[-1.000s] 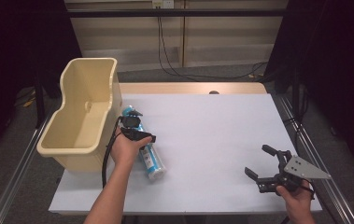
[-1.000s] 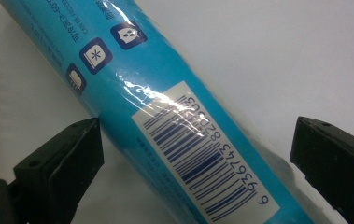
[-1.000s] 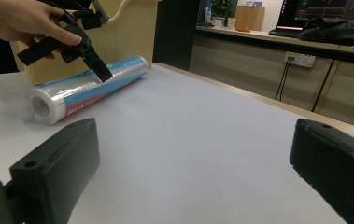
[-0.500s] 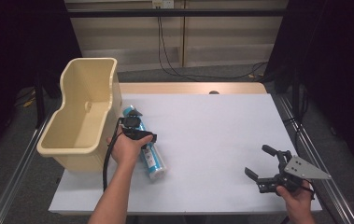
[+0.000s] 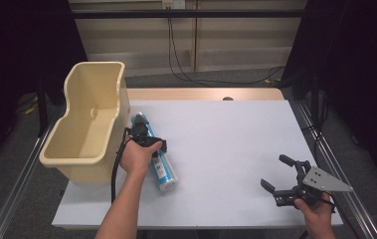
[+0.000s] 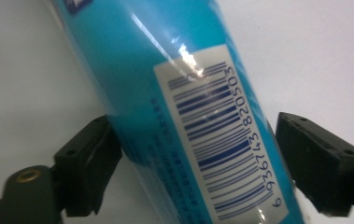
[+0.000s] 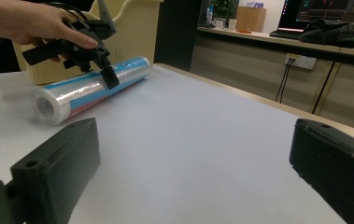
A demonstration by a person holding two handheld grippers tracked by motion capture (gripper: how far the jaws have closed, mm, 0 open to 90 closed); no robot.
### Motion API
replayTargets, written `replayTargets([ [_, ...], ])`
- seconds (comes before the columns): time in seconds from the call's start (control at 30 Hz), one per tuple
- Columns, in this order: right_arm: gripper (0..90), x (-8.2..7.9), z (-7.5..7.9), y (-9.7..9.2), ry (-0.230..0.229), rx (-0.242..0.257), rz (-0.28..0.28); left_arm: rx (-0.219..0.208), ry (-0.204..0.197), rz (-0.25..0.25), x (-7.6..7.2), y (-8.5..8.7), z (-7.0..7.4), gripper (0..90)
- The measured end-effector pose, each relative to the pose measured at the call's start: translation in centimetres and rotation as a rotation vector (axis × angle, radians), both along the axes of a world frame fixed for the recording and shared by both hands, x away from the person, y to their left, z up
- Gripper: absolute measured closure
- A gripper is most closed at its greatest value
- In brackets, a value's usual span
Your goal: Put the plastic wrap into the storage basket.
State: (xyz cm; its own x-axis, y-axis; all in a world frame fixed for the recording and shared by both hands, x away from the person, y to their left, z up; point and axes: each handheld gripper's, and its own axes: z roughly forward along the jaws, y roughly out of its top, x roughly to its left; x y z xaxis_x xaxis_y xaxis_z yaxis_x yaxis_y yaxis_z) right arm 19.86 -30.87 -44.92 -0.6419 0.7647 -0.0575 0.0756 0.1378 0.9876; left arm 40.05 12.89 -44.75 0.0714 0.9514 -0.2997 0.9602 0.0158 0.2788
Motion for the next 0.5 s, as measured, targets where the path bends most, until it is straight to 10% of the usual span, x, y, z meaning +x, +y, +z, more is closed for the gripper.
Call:
replayTargets([
  [0.4,1.4,0.09,-0.09,-0.15,0.006,0.008,-0.003,-0.008,0.034,0.062,0.10,0.01,0.19,21.7],
  [0.5,1.4,0.16,-0.11,-0.16,0.003,0.006,-0.003,0.049,0.042,0.028,0.03,-0.58,0.51,23.4],
])
